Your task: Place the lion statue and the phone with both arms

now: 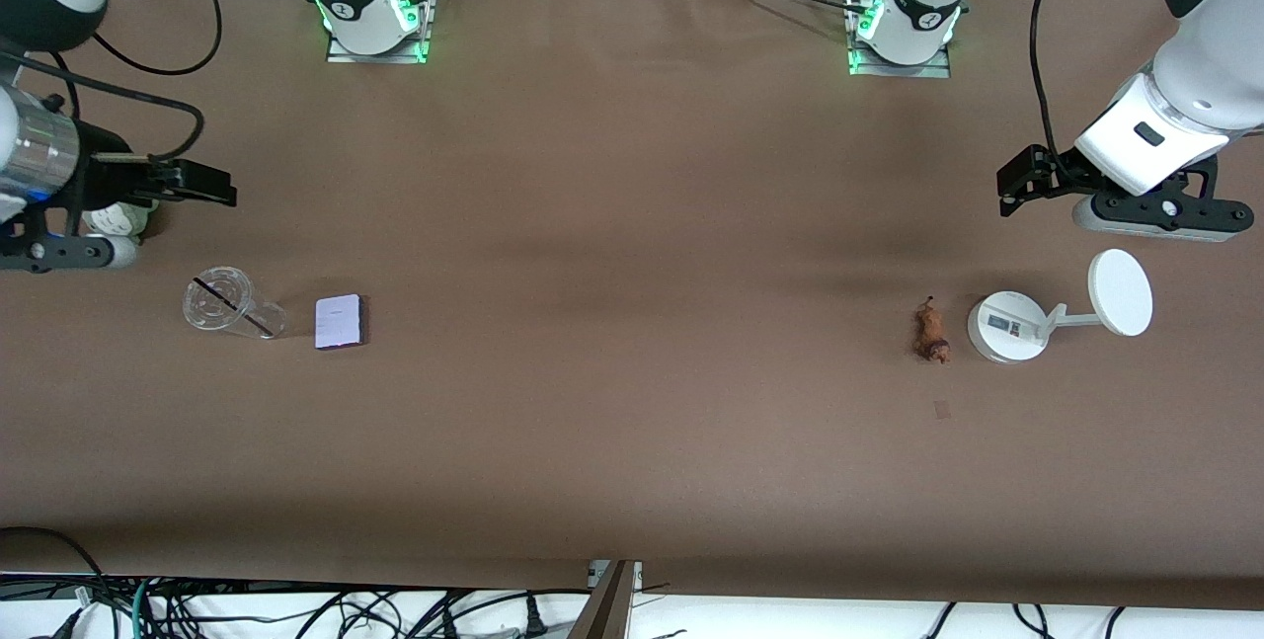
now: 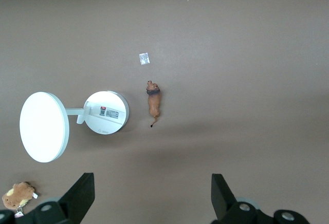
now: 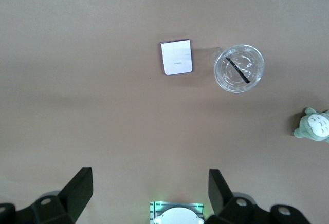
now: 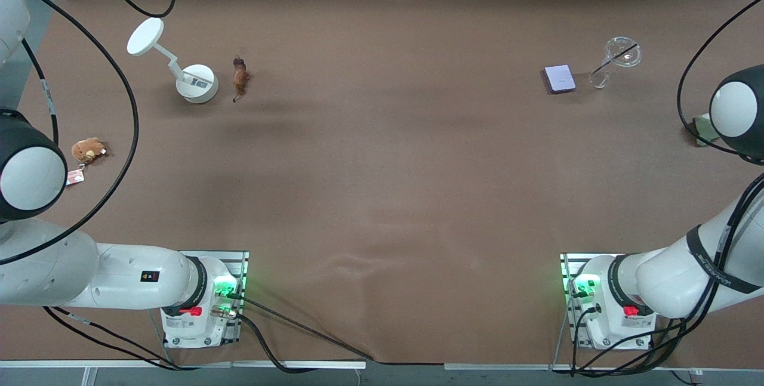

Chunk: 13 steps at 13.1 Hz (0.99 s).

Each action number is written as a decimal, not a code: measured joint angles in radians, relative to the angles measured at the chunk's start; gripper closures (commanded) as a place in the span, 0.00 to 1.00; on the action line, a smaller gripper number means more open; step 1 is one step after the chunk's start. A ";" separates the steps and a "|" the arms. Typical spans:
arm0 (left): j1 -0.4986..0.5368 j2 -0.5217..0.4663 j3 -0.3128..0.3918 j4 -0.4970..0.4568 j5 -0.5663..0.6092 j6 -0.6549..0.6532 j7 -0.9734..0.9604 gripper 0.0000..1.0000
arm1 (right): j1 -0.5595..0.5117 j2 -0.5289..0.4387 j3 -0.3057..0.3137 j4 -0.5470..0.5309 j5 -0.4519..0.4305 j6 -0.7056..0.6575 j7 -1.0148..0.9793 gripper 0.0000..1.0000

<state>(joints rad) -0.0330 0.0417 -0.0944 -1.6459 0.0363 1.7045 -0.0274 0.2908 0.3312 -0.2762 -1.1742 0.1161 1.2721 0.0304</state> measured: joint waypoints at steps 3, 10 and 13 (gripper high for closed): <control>0.000 0.000 0.000 0.000 0.000 0.000 0.000 0.00 | 0.000 0.000 0.001 0.001 0.000 -0.003 0.000 0.01; 0.000 0.000 0.000 0.000 0.000 0.000 0.000 0.00 | -0.010 -0.009 0.006 -0.013 0.000 -0.024 0.000 0.01; 0.000 0.000 0.000 0.000 0.000 0.000 0.000 0.00 | -0.108 -0.090 0.110 -0.119 -0.042 -0.003 -0.008 0.01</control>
<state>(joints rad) -0.0329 0.0417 -0.0943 -1.6458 0.0363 1.7044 -0.0274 0.1823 0.2417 -0.1658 -1.2932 0.0742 1.2688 0.0225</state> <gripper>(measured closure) 0.000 0.004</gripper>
